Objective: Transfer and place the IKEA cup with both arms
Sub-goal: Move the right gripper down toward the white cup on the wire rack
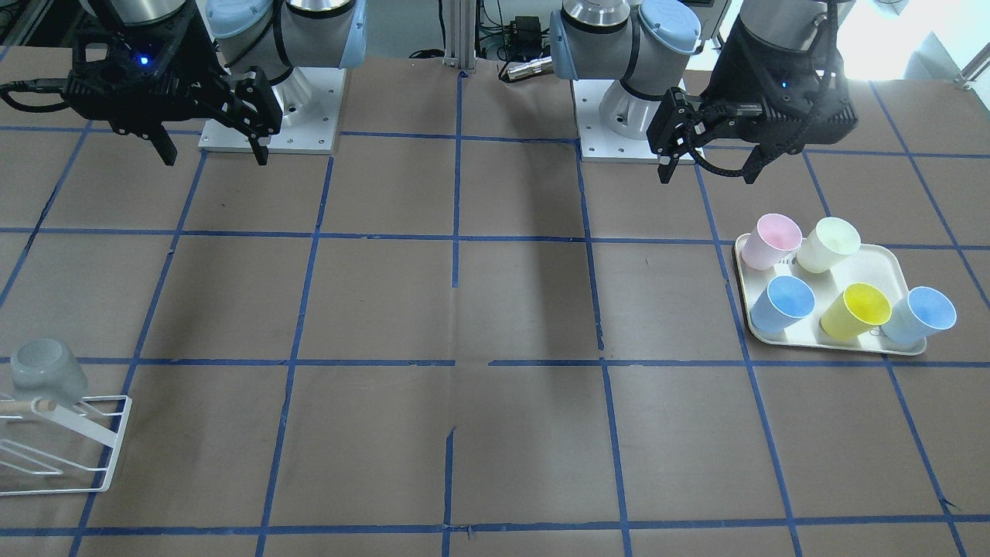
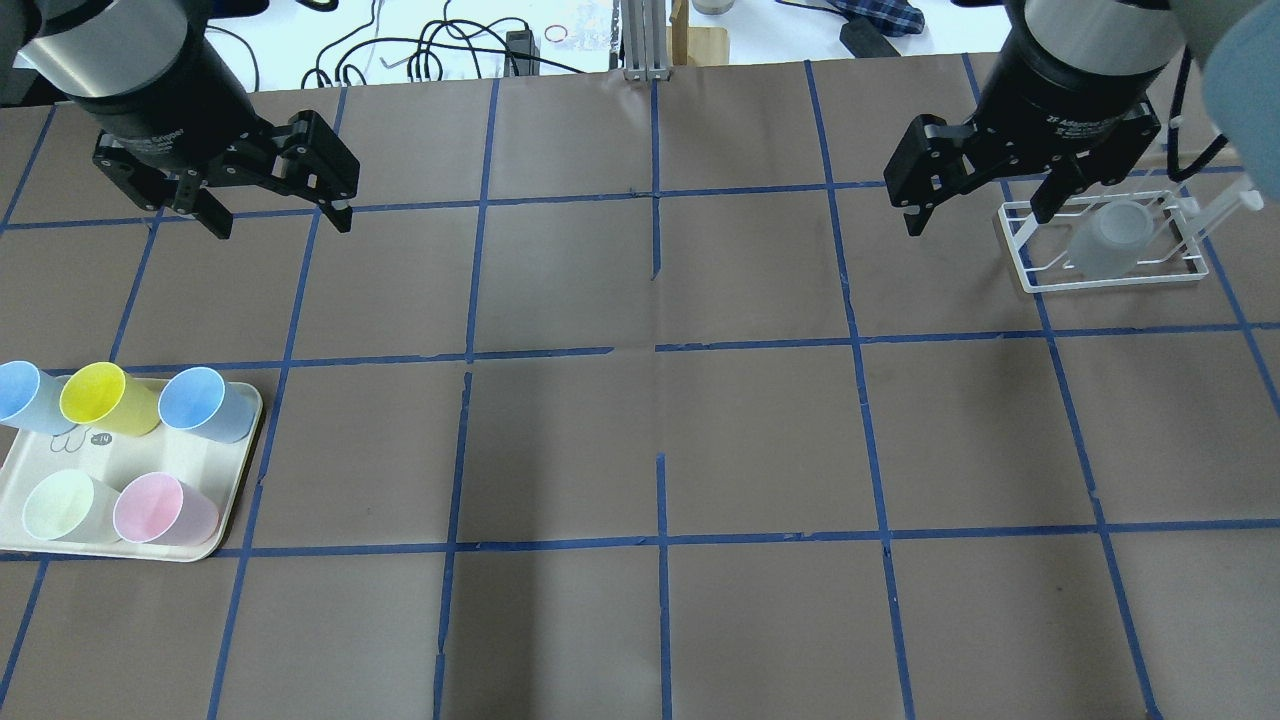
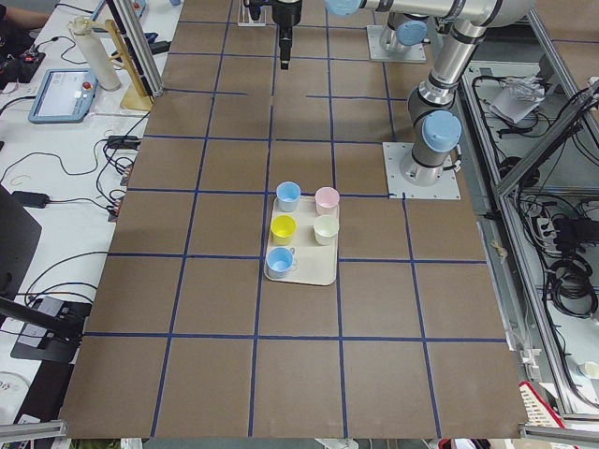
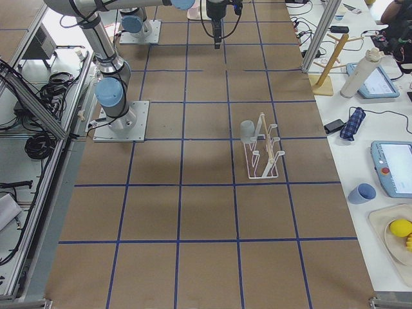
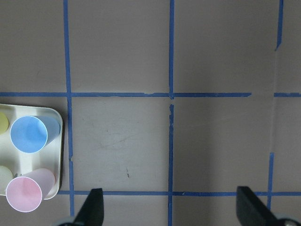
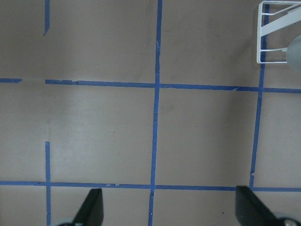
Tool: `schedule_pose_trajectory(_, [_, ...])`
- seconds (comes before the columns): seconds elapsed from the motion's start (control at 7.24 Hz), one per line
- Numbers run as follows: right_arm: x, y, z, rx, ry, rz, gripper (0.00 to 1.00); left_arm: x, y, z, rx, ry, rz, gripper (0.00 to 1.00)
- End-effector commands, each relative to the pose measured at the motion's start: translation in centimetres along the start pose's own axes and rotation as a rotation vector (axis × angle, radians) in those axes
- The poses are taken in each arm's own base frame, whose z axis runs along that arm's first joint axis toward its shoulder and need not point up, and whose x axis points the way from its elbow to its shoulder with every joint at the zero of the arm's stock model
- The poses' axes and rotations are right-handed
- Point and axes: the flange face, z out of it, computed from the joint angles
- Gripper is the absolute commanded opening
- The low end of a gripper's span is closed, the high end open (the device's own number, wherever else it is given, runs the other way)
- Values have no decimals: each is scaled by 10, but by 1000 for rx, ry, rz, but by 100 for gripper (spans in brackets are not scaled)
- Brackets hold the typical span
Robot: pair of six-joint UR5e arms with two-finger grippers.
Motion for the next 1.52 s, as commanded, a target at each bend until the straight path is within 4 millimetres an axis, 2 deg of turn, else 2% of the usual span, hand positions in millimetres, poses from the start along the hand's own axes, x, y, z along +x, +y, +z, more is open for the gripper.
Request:
schedule_pose_trajectory(0.0, [-1,0,0,3,0,-3,100,0,-1,-1,2,-1,0,100])
schedule_pose_trajectory(0.28, [-3,2,-1,3,-6,-3,100,1,3,0,1,0,2,100])
schedule_pose_trajectory(0.55, [5,-2,-4,15,6,11,100,0,1,-7,13,-1,0,100])
schedule_pose_trajectory(0.69, [12,-4,-6,26,24,22,100,1,3,-5,8,-2,2,100])
schedule_pose_trajectory(0.83, [23,-7,-19,51,60,44,100,0,-2,-5,10,-1,0,100])
schedule_pose_trajectory(0.97, [46,-17,-36,84,56,83,100,0,1,-8,16,-1,0,100])
schedule_pose_trajectory(1.1, [82,-24,-43,95,60,121,100,0,-2,-5,12,1,0,100])
schedule_pose_trajectory(1.24, [115,-46,-18,58,34,116,100,1,6,-3,2,-2,2,100])
schedule_pose_trajectory(1.38, [143,-71,9,51,34,76,100,1,6,-3,4,6,1,100])
